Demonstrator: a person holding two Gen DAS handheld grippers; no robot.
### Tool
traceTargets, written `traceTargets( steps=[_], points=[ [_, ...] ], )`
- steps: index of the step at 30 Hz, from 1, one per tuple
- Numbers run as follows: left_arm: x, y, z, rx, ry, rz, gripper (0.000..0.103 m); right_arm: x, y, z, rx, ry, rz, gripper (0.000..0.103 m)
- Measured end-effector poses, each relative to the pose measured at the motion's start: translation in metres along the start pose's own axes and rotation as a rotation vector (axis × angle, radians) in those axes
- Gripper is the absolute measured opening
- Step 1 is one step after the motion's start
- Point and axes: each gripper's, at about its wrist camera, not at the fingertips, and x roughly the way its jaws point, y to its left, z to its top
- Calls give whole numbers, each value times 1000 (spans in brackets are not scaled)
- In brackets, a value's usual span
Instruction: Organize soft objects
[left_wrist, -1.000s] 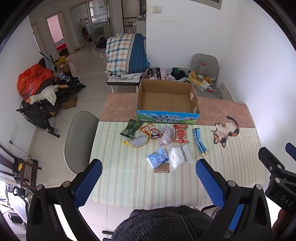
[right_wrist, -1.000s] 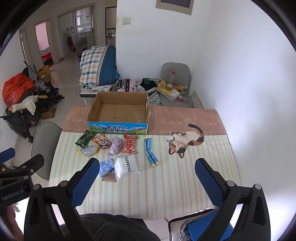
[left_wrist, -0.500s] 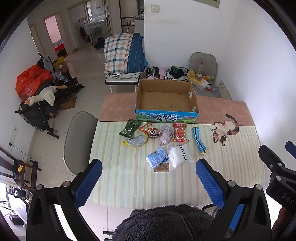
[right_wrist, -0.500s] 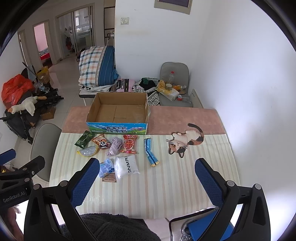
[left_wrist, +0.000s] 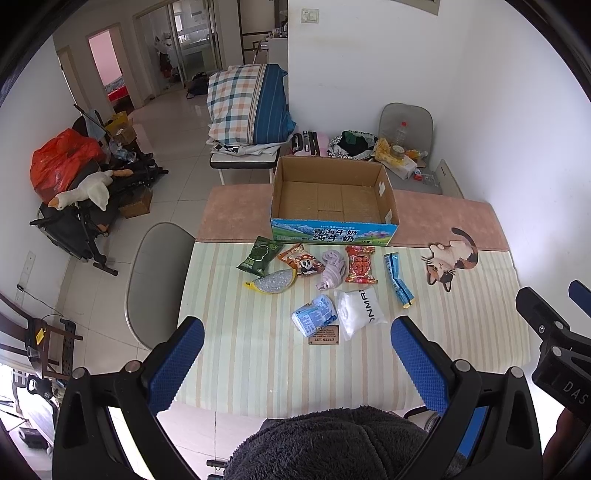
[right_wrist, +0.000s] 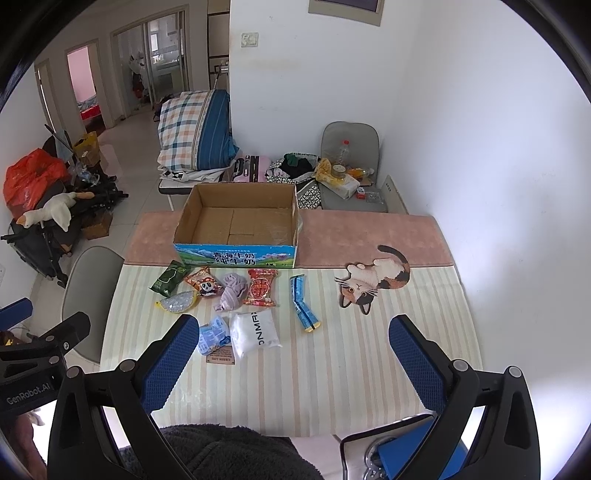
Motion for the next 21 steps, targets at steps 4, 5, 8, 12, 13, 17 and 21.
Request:
traceTargets(
  steps=[4,5,8,12,13,17,21],
  points=[
    [23,8,8,16,12,21,103,30,-1,3,12,43,11,103],
    [32,9,10,19,12,29,103,42,0,4,11,63,14,103],
    [83,17,15,46,33,107,103,104,5,3,11,182,64,103],
    [159,20,12,119,127,214,103,224,15,-12,45,421,108,103],
    [181,22,8,132,156,248,103,251,15,-18,86,481,135,103],
    [248,27,-5,174,256,315,103,357,22,-52,305,673,186,103],
    [295,29,-17,204,318,363,103,437,31,-79,535,780,177,103]
  ],
)
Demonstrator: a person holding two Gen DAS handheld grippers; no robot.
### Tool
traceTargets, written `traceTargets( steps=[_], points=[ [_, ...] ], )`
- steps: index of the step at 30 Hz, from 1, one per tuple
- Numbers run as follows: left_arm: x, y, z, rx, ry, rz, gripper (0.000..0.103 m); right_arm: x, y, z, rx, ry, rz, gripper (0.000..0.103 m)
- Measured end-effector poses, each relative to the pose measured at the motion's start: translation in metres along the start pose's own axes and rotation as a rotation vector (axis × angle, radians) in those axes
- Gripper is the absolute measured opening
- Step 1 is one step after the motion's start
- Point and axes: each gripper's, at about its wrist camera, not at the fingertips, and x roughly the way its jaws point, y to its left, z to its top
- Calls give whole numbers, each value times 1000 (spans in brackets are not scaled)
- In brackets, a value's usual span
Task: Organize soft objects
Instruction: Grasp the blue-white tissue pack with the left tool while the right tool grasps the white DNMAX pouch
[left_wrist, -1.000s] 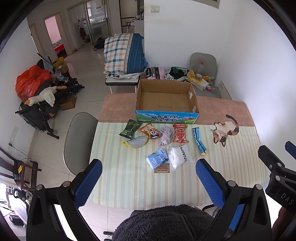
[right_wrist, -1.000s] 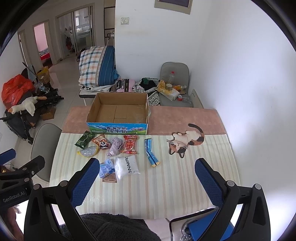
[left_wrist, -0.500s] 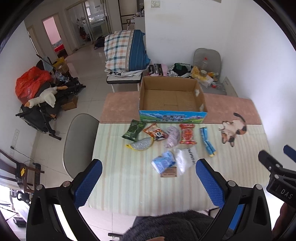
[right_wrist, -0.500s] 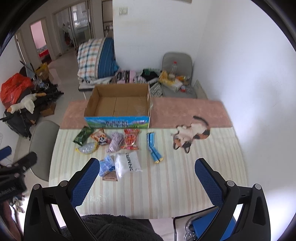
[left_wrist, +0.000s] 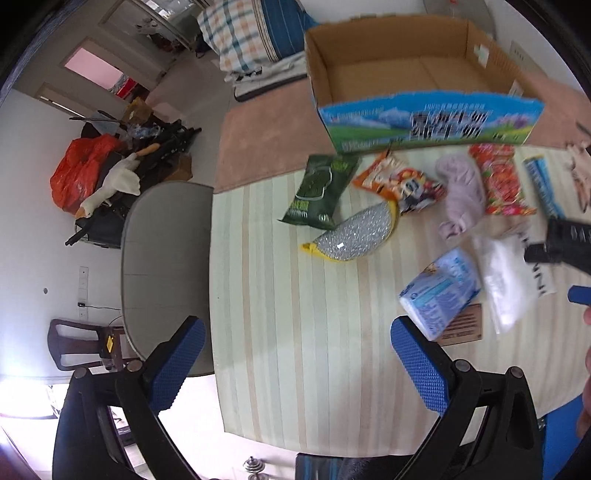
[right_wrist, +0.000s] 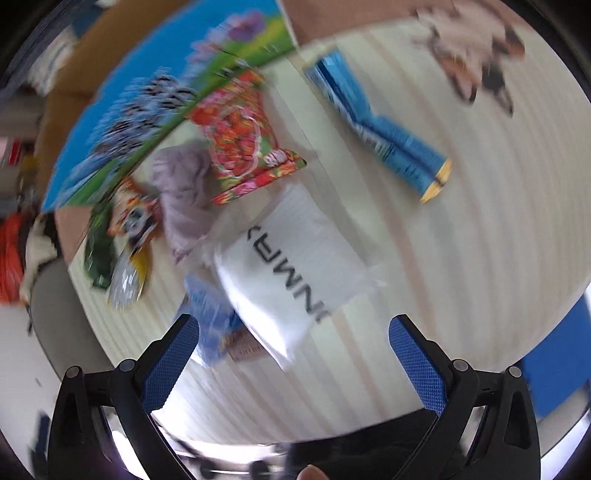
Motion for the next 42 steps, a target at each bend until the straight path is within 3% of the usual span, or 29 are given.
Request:
traceTargets(
  steps=[5,7,13,17,19,24,26,28,29,31,32,33,35,38,40,42],
  points=[
    [32,-4,9,25,45,30,103,53,10,25,77,60,-116,103],
    [38,-6,12,32,67,12,103,63,21,29,32,91,-162,103],
    [51,-22,23,61,103,-85,103,76,46,-3,-468,120,-323,103],
    [55,-47,23,140,126,-153,103,75,34,-31,-674,88,-432,103],
    [60,-67,23,225,126,-185,103,61,22,-36,-641,33,-385,103],
    [78,-131,16,528,89,-163,103,38,-19,-37,-370,5,-166,103],
    [96,-159,11,656,112,-120,103,45,-26,-35,-328,9,-154,103],
    [113,-174,10,714,143,-90,103,56,-32,-28,-277,27,-137,103],
    [117,-175,11,706,158,-91,102,60,-32,-22,-265,33,-133,103],
    [122,-163,25,574,229,-200,89,69,-28,-11,-239,34,-121,103],
    [128,-148,35,443,297,-265,78,74,-26,-10,-237,32,-121,103],
    [133,-136,40,347,342,-309,75,82,-22,-9,-239,34,-132,103],
    [149,-103,47,93,449,-432,75,84,-18,6,-240,40,-140,103],
    [165,-74,43,-113,530,-563,75,98,-3,14,-237,47,-160,103],
    [166,-70,39,-133,536,-590,75,111,5,20,-235,62,-197,103],
    [162,-72,37,-86,514,-584,75,124,9,23,-233,77,-230,103]
  ],
)
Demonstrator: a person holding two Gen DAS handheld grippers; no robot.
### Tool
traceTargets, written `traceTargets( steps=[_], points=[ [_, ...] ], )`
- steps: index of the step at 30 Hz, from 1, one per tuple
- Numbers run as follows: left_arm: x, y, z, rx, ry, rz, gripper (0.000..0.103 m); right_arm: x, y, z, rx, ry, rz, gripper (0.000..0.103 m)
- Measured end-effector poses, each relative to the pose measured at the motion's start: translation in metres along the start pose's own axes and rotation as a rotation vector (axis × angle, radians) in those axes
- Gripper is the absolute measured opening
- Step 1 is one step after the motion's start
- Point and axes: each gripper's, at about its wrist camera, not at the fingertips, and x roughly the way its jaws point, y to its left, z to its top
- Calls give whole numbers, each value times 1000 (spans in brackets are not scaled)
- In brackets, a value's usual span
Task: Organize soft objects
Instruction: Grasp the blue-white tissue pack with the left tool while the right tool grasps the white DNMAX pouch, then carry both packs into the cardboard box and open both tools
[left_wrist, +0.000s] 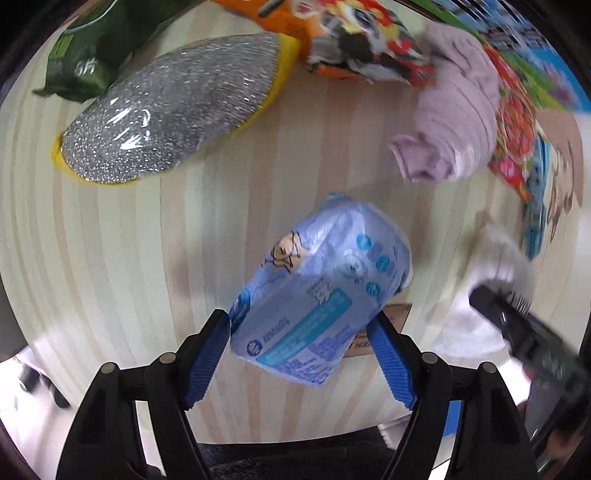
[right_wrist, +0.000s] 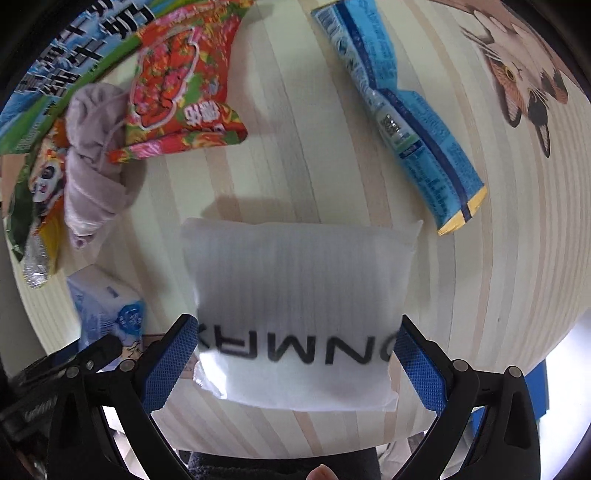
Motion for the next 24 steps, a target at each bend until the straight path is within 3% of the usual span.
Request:
traceTargets(
  steps=[5,6,8,12,15,19,24],
  points=[
    [-5,-28,-8,176,-51,131,75,35,4,10,15,37,-25,103],
    [-5,-31,-8,187,-66,154,70,40,2,9,23,33,-17,103],
    [-9,-34,-6,173,-71,127,55,45,0,8,29,24,-10,95],
    [-23,-27,-13,104,-109,82,41,43,5,2,4,-22,-20,79],
    [-38,-16,-25,72,-128,70,38,32,4,-6,4,-75,-30,76],
    [-64,-1,-48,67,-170,36,36,13,9,-7,8,-106,19,74],
    [-140,-13,-63,79,-268,-80,36,-27,23,-21,-34,-173,121,74]
  ],
)
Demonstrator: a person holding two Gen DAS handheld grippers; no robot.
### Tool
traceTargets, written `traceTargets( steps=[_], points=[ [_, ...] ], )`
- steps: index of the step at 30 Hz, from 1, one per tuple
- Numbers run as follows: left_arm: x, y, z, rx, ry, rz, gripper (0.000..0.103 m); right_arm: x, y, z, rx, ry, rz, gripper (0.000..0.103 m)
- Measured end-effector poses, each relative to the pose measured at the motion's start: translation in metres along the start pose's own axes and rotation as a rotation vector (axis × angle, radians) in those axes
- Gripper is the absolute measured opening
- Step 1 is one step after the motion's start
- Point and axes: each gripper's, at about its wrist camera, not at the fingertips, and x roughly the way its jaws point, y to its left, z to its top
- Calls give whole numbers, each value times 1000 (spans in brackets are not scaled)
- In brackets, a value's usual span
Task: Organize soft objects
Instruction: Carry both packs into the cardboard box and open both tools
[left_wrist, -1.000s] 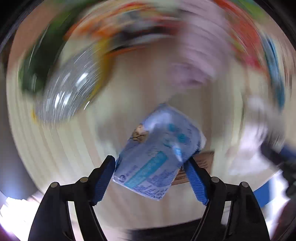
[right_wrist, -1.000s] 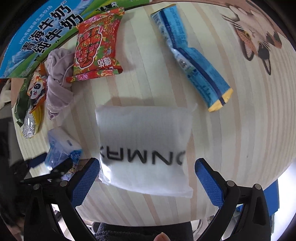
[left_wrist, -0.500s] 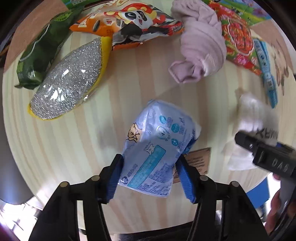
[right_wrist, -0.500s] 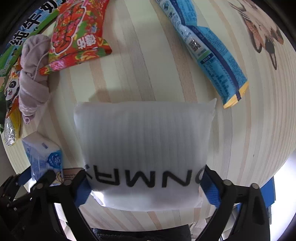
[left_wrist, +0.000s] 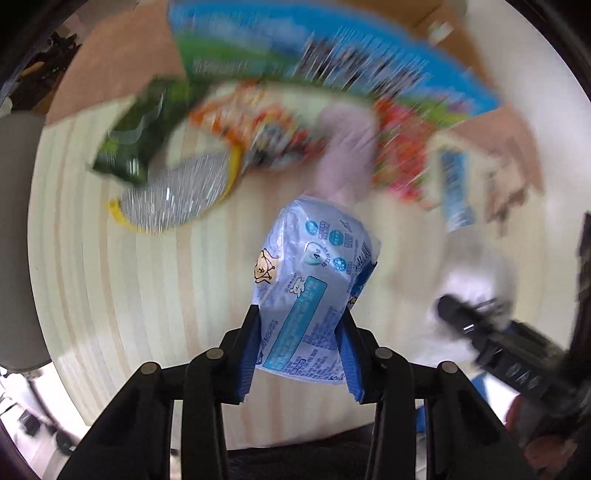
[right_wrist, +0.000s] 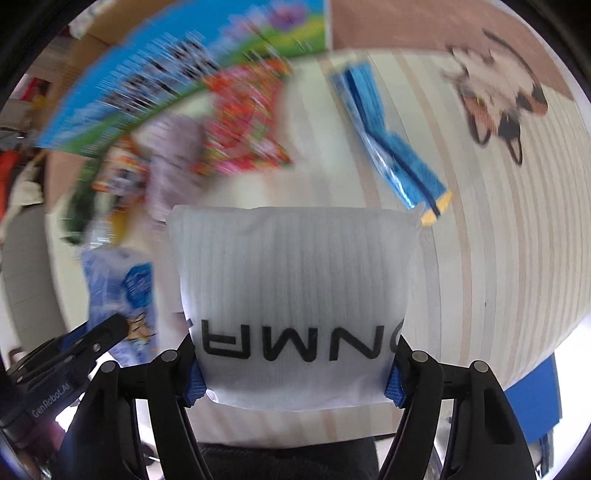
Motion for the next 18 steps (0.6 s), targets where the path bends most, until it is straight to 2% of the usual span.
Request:
traceTargets(
  steps=[3,6,8,10,12,14,15,18],
  points=[
    [-52,-10,24,-20,-69,-72,36,-41,18,19,-36,-56,70,74],
    [-80,-20,84,-36,-103,-121,36,-94,36,60,-83,-119,91,74],
    [-75,-45,136,-54,-133,-114,36,-159,3,82,-113,-150,100,74],
    [-72,-54,175,-71,-152,-104,36,-190,13,112,-149,-175,80,74],
    [-66,-62,228,-109,-155,-101,36,-206,24,153,-185,-199,46,74],
    [-52,-61,260,-133,-136,-113,36,-211,30,195,-191,-195,43,74],
    [-40,-58,285,-159,-114,-119,36,-209,41,222,-206,-180,34,74],
    [-11,-49,328,-216,-67,-139,36,-183,58,277,-233,-140,13,74]
  ],
)
